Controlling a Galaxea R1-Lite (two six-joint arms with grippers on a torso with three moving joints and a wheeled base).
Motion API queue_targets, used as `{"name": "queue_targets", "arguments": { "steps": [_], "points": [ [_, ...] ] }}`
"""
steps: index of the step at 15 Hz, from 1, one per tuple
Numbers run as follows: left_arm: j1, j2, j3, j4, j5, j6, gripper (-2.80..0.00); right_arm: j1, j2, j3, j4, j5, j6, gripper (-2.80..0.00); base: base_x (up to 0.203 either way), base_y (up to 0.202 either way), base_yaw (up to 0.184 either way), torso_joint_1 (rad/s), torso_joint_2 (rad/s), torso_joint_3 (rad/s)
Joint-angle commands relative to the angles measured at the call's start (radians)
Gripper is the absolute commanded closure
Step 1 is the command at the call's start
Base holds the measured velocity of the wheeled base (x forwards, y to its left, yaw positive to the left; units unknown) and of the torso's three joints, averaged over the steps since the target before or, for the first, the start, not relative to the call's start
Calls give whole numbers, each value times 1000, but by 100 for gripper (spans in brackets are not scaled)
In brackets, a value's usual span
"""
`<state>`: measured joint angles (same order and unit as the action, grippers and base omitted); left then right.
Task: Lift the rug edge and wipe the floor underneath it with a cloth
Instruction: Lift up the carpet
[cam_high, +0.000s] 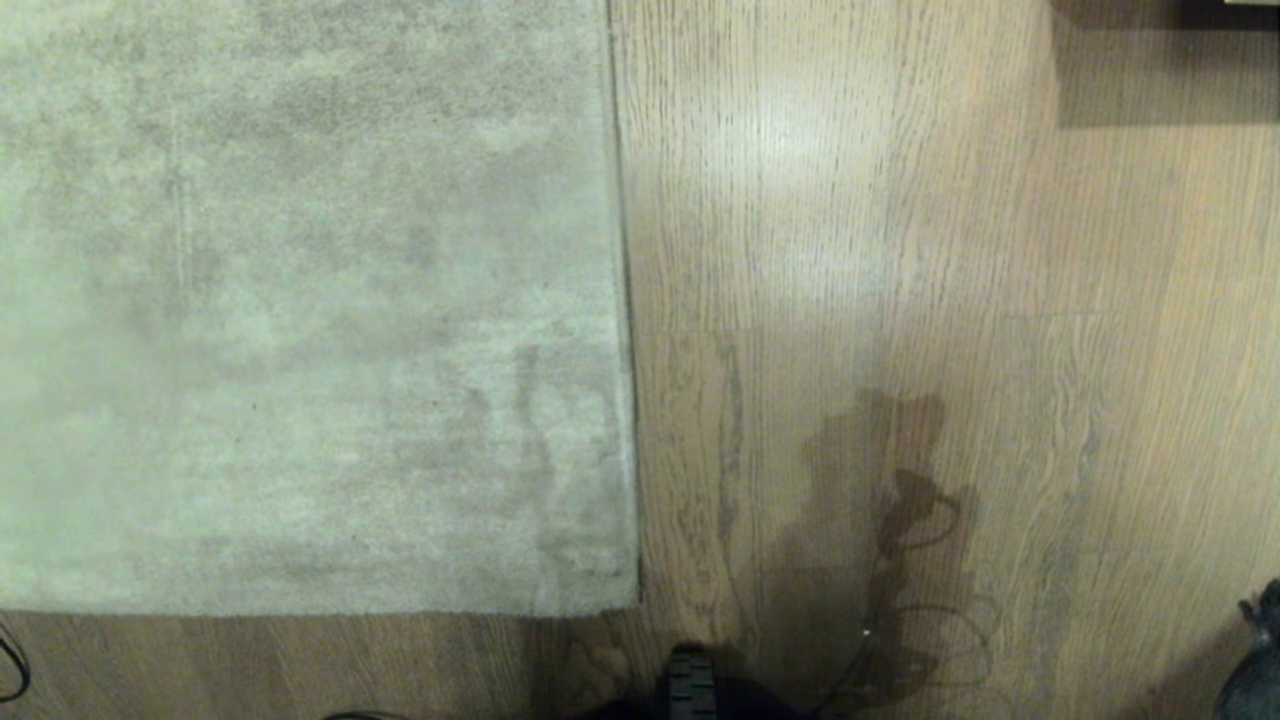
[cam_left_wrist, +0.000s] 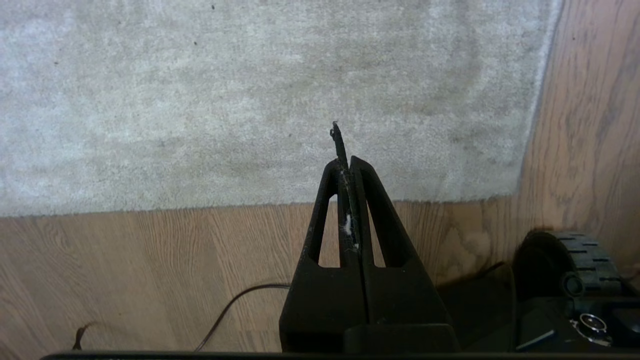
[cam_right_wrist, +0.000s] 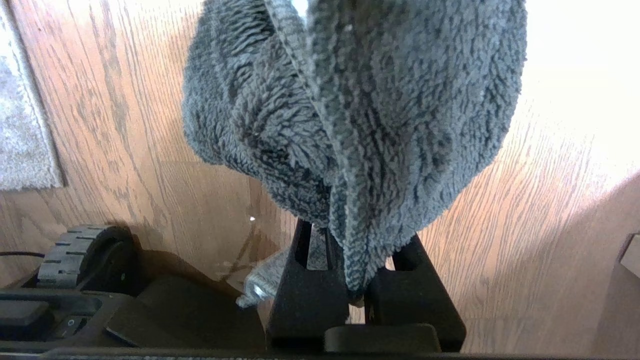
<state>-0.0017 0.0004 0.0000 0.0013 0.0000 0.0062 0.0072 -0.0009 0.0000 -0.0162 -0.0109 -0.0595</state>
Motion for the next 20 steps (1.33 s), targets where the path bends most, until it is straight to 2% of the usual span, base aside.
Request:
{"name": "queue_targets", "arguments": {
  "steps": [1,10,16,20],
  "points": [
    [0,0,0,0,0,0,0,0,2,0,-1,0,0,0,0,0,0,0,0,0],
    [0,0,0,0,0,0,0,0,2,0,-1,0,0,0,0,0,0,0,0,0],
    [0,0,0,0,0,-2,0,0,2,0,-1,0,0,0,-169,0,0,3,3,1],
    [0,1,0,0,0,-2,0,0,2,0,-1,0,0,0,-22,0,0,0,1,1]
  ]
}}
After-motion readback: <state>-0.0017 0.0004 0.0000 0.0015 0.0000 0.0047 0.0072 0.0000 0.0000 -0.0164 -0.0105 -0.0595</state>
